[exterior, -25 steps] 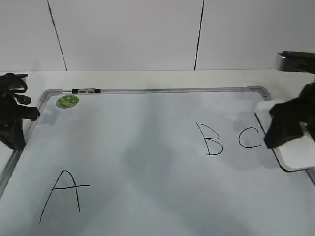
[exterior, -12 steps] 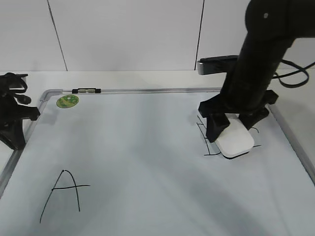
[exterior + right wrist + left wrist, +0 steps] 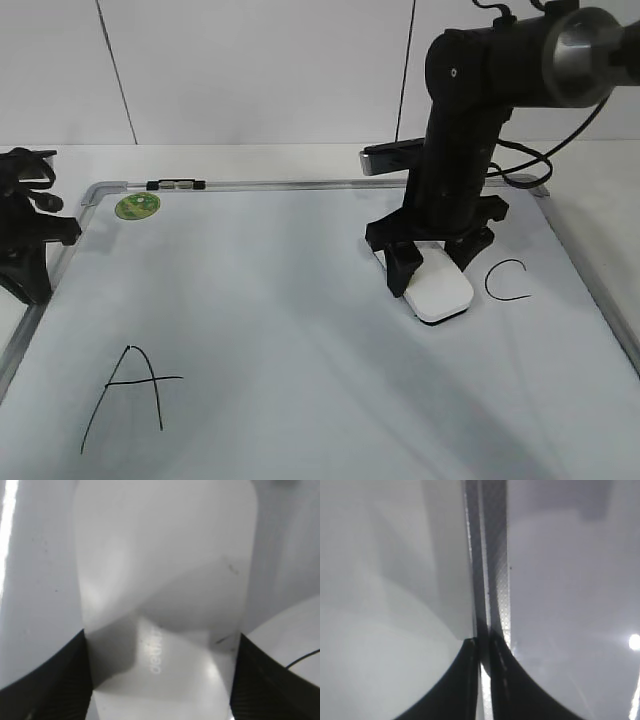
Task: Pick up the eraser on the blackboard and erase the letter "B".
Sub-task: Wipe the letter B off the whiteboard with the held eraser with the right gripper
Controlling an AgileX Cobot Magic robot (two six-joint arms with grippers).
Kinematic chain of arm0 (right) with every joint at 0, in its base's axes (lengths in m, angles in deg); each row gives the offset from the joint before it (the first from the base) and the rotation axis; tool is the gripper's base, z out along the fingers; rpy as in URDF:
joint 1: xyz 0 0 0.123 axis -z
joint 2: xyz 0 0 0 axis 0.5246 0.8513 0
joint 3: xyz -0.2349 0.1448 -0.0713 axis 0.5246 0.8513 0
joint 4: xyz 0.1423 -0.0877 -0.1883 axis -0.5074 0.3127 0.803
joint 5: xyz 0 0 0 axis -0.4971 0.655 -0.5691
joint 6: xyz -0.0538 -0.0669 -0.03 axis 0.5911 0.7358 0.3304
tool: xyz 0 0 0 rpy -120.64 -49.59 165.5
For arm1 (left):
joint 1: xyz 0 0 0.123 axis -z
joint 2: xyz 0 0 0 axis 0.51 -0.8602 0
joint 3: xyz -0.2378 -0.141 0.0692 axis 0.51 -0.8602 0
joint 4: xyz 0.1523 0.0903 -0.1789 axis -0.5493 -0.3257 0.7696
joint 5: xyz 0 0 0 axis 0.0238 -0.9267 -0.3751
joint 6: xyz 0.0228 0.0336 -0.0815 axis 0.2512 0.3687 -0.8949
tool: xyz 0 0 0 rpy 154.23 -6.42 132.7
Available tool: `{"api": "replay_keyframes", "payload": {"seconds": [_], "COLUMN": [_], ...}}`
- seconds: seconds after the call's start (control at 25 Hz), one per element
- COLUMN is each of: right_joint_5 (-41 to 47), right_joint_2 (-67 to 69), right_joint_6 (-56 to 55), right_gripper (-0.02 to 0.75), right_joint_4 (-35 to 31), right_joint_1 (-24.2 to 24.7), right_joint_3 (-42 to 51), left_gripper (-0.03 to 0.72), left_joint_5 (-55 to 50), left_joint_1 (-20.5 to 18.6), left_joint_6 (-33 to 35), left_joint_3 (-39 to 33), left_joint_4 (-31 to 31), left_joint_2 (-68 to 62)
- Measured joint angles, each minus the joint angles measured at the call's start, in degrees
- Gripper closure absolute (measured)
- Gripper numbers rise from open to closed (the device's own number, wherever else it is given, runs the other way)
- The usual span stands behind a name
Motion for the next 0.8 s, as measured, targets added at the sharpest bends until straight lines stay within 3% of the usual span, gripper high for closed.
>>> {"api": "replay_keyframes", "payload": {"seconds": [0.8], "right_joint_5": [1.6], "right_joint_2": [1.9], "right_joint_6": [-0.9], "right_gripper": [0.188], "right_joint_4": [-1.6], "right_joint_1": [0.8], "right_joint_3": [-1.7], "left_gripper": [0.669], "left_joint_5": [0.0], "left_joint_1": [0.0], "left_joint_6": [0.0], "left_joint_3": [0.0], "left_joint_4": [0.0], "left_joint_2": [0.0]}}
